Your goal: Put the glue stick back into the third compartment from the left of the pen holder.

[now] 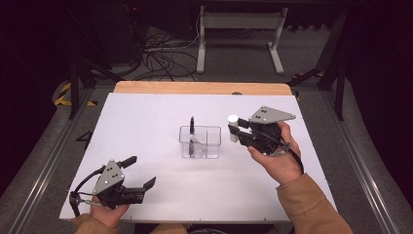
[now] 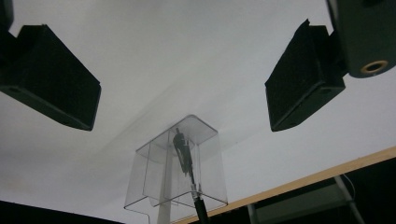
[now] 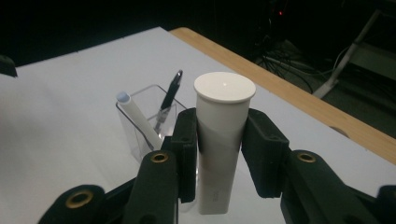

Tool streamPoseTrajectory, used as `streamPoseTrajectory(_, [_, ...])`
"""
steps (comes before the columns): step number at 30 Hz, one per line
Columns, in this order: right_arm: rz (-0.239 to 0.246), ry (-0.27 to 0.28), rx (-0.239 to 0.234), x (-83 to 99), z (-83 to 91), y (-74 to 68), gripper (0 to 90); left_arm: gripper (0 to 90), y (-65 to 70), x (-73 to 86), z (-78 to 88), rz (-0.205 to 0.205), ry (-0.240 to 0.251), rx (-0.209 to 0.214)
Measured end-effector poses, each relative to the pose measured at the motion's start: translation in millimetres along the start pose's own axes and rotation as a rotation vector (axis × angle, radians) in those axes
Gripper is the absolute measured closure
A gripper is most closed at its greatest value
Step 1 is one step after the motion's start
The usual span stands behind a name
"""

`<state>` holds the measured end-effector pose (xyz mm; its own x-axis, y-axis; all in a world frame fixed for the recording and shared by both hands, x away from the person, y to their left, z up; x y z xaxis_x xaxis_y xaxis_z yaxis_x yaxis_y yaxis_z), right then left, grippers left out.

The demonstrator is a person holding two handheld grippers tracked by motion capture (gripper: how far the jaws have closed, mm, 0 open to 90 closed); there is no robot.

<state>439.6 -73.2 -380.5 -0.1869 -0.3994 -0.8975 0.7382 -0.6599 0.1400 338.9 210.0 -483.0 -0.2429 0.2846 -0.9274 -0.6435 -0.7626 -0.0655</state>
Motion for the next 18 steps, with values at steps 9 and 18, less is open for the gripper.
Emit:
streamPoseTrajectory(9, [0.006, 0.091, -0.047, -14.8, -9.0, -9.0, 66.8, 11.1, 0.1, -0.1, 0.2, 0.002, 0.002, 0.0])
streamPoseTrajectory(18, [-0.005, 0.167, -0.105, -25.3, -20.4, -13.6, 66.8, 11.1, -0.2, -0.1, 0.0, 0.001, 0.003, 0.002])
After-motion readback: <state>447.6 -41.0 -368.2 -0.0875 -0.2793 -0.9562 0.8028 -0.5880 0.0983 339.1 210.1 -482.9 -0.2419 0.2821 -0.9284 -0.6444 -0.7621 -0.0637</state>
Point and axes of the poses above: each handheld gripper's, and its own axes: z roughly backward along the jaws, x roughly out of its underside, y roughly to its right, the point moved 9 cm from there along -z, roughly forward along the jaws, and after that the axes turned 1 degree about z, right-handed, at the moved point
